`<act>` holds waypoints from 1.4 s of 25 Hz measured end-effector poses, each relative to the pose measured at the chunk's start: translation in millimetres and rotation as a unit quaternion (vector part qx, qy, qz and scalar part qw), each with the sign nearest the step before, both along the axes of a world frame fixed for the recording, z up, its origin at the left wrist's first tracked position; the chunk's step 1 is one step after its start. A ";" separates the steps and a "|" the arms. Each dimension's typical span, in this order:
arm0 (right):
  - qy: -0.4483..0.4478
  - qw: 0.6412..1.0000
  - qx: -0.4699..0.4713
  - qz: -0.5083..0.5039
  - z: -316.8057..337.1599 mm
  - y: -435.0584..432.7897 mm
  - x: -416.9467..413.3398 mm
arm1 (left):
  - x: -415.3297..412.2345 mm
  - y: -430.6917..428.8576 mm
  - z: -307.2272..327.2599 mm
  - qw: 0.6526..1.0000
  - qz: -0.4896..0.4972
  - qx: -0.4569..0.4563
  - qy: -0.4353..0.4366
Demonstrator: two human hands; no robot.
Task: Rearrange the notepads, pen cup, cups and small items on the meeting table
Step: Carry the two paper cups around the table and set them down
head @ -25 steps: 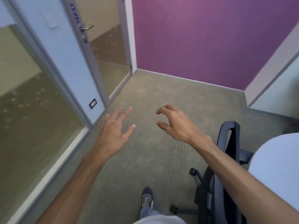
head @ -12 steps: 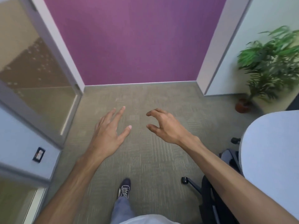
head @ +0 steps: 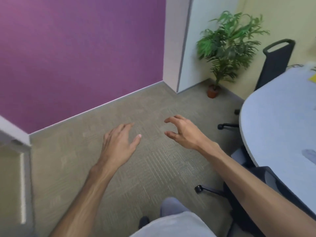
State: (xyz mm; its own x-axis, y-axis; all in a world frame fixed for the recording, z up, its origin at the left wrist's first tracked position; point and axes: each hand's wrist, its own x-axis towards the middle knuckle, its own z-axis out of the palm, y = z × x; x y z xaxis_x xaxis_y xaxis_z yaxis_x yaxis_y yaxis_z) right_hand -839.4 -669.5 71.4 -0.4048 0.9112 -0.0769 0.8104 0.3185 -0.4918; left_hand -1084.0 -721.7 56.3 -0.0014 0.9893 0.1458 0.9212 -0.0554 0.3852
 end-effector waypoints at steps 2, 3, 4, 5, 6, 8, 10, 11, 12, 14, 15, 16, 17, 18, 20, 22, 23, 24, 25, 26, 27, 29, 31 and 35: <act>-0.001 0.999 0.011 -0.046 -0.7 23.0 5.1 | 5.2 45.3 0.0 0.999 -0.049 -0.003 -0.003; -0.002 0.998 0.014 -0.065 -2.0 35.2 10.0 | 10.3 66.9 -0.5 0.998 -0.069 -0.004 -0.008; -0.003 0.996 0.016 -0.084 -2.9 48.6 16.0 | 17.3 89.8 -1.0 0.996 -0.090 -0.004 -0.012; -0.003 0.995 0.019 -0.101 -4.5 62.3 22.1 | 25.0 111.4 -2.1 0.994 -0.108 -0.005 -0.014; -0.005 0.993 0.022 -0.119 -7.2 79.0 30.9 | 35.7 136.6 -4.4 0.992 -0.126 -0.005 -0.014; -0.007 0.989 0.024 -0.144 -14.5 112.4 50.3 | 58.8 184.2 -8.9 0.988 -0.153 0.000 -0.017; -0.007 0.986 0.026 -0.162 -21.9 151.0 71.6 | 85.5 233.7 -11.5 0.984 -0.177 0.001 -0.018; -0.004 0.984 0.027 -0.177 -25.2 174.9 86.0 | 102.2 262.5 -12.2 0.982 -0.189 0.002 -0.019; -0.002 0.981 0.024 -0.195 -27.2 195.0 99.9 | 118.1 287.1 -12.3 0.980 -0.199 0.000 -0.018; 0.000 0.975 0.022 -0.220 -26.5 231.5 128.8 | 151.2 334.0 -9.2 0.975 -0.223 -0.004 -0.018; -0.002 0.973 0.020 -0.229 -26.1 247.5 143.6 | 167.5 355.6 -8.2 0.972 -0.235 -0.004 -0.017; -0.003 0.970 0.016 -0.242 -24.9 264.7 160.5 | 186.2 379.3 -7.3 0.968 -0.250 -0.004 -0.017; -0.003 0.966 0.016 -0.257 -23.4 279.1 176.4 | 203.7 400.4 -7.1 0.965 -0.261 -0.004 -0.018; 0.000 0.962 0.017 -0.272 -21.3 291.3 191.0 | 221.0 419.4 -6.9 0.962 -0.271 -0.002 -0.018; 0.007 0.953 0.021 -0.302 -18.0 311.7 219.4 | 257.3 451.3 -6.6 0.956 -0.292 0.000 -0.016; 0.012 0.943 0.021 -0.332 -16.1 330.6 248.6 | 297.4 480.2 -6.7 0.945 -0.327 0.000 -0.017; 0.015 0.938 0.019 -0.347 -16.0 338.3 262.2 | 316.3 492.7 -6.5 0.938 -0.345 -0.001 -0.020; 0.018 0.931 0.019 -0.363 -15.7 347.2 277.0 | 335.4 506.8 -5.8 0.931 -0.364 -0.001 -0.023; 0.020 0.925 0.021 -0.380 -16.3 355.8 290.6 | 352.3 520.7 -5.8 0.925 -0.380 0.000 -0.024; 0.024 0.916 0.023 -0.399 -16.8 366.5 306.3 | 371.1 537.7 -6.1 0.918 -0.396 0.002 -0.024; 0.027 0.909 0.026 -0.416 -17.6 376.6 320.7 | 387.7 553.8 -6.5 0.912 -0.409 0.004 -0.023; 0.031 0.894 0.027 -0.446 -19.2 397.9 349.3 | 421.4 587.8 -8.0 0.900 -0.434 0.008 -0.023; 0.037 0.879 0.026 -0.475 -21.5 422.1 378.0 | 456.9 625.4 -11.4 0.887 -0.461 0.008 -0.029; 0.035 0.848 0.024 -0.529 -20.3 473.1 430.3 | 527.2 698.5 -9.7 0.857 -0.514 0.002 -0.034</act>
State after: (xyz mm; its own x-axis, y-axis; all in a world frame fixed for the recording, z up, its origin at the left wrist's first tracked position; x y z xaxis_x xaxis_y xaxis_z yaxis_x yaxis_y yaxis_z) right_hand -409.1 -196.4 51.0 0.6383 0.7688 -0.0393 0.6241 -0.5467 -0.5583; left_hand -556.8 -23.2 46.6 0.8613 0.4733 0.1845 0.3606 -0.8255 0.4343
